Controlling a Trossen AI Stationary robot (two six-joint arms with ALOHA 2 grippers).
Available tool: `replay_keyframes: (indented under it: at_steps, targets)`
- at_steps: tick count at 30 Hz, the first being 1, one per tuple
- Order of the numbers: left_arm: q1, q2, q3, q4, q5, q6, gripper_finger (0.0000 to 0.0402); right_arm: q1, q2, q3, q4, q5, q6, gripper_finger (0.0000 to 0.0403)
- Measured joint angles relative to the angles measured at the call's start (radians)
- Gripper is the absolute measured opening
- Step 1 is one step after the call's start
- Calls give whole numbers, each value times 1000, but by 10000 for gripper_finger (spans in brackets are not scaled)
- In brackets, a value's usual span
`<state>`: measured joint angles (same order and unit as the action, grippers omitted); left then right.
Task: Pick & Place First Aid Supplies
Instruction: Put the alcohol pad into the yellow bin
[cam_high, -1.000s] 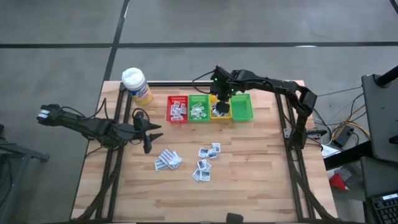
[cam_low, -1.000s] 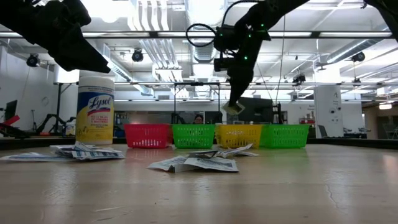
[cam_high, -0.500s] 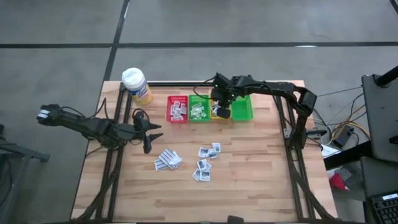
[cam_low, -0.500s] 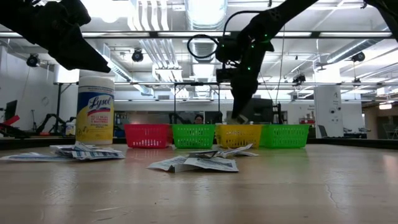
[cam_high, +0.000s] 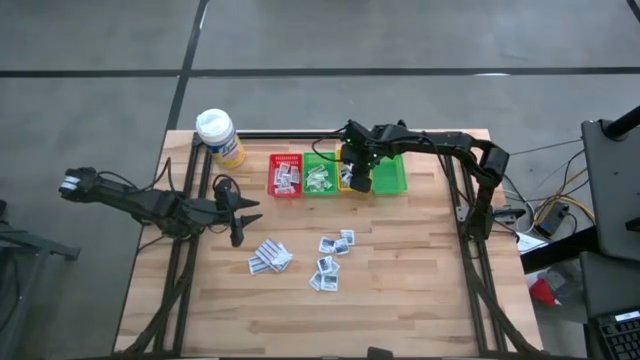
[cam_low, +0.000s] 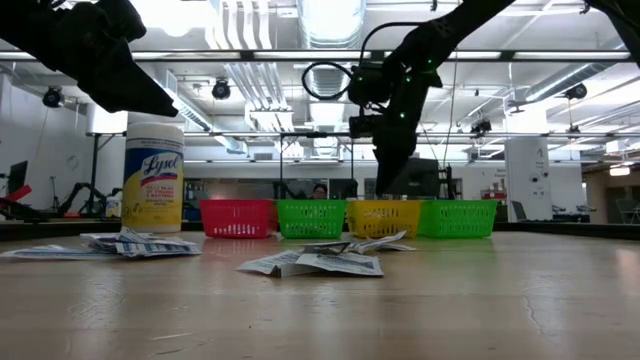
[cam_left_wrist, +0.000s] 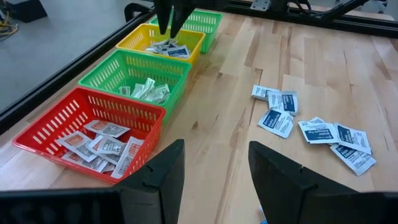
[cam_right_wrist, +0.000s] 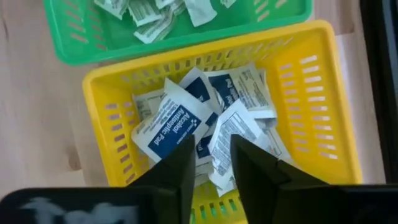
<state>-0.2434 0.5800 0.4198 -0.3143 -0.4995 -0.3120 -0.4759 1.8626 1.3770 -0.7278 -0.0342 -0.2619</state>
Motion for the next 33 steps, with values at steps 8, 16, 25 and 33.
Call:
replay_keyframes:
  at_steps: [8,16,25,33]
  targets:
    - [0,0,0,0,0,-2,172,25,-47,103,-114,-174,2,147]
    - [0,0,0,0,0,-2,172,188,-110,84,-159,-365,-34,148]
    - [0,0,0,1,0,-2,172,416,-53,74,4,-202,57,139]
    - [0,7,0,7,0,-4,172,447,39,74,31,-197,189,155]
